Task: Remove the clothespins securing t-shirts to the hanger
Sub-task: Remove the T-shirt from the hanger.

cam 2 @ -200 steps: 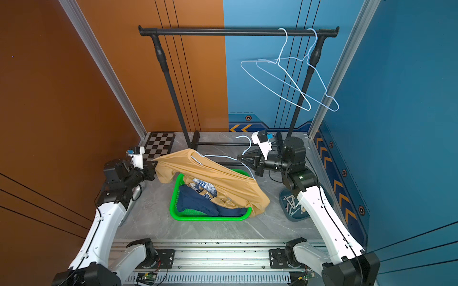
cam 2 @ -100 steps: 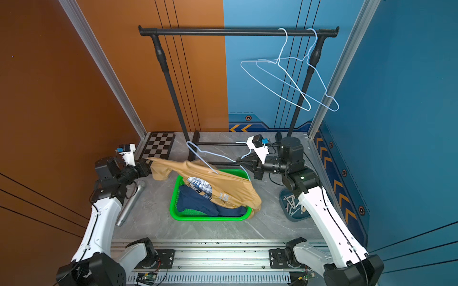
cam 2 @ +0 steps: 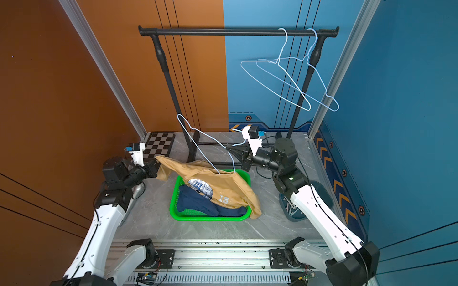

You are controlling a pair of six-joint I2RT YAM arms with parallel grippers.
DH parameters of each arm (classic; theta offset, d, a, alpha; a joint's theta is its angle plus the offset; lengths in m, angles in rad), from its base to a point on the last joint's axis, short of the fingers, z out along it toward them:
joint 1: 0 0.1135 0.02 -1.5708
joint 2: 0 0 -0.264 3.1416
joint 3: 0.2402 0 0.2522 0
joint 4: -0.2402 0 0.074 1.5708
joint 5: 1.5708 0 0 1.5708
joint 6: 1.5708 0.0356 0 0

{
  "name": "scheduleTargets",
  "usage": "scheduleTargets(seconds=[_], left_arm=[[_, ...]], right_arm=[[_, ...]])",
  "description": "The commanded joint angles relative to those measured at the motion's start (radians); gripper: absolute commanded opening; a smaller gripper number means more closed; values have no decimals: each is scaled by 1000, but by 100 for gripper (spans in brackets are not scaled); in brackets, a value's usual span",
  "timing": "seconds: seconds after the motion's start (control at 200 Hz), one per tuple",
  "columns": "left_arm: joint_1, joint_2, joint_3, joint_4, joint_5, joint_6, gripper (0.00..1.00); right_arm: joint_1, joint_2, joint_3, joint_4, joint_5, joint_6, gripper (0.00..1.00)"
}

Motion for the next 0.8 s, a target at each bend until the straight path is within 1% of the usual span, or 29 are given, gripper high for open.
scheduleTargets(seconds=[0.0, 0.055, 0.12, 0.195, 0.3, 0.35, 0.47, 0.521, 0.616, 0.741, 0.796], left_arm=[[-145, -26, 21, 25, -120, -22, 0], [-228, -24, 17, 26, -158, -18, 0], [-288, -18, 17, 21, -175, -18, 0], [-337, -13, 25, 26, -190, -29, 0], [-369, -20, 67, 67, -195, -62, 0], [-365, -34, 92, 67, -226, -67, 0], [-326, -101, 127, 17, -453, -34, 0], [-299, -136, 123, 23, -521, -18, 0], [-236, -201, 132, 13, -585, 2, 0], [-177, -285, 130, 7, -728, 43, 0], [-158, -303, 123, 10, -743, 44, 0]], right_arm=[[68, 95, 56, 278, 193, 114, 0], [88, 141, 96, 331, 213, 141, 0], [98, 184, 138, 385, 217, 178, 0], [99, 204, 174, 385, 223, 185, 0], [79, 176, 172, 309, 252, 129, 0], [60, 149, 158, 261, 276, 107, 0], [3, 71, 116, 157, 287, 56, 0], [-17, 39, 103, 111, 283, 30, 0], [-61, -15, 78, 48, 265, 8, 0], [-106, -63, 49, 20, 251, 12, 0], [-119, -73, 41, 14, 244, 14, 0]])
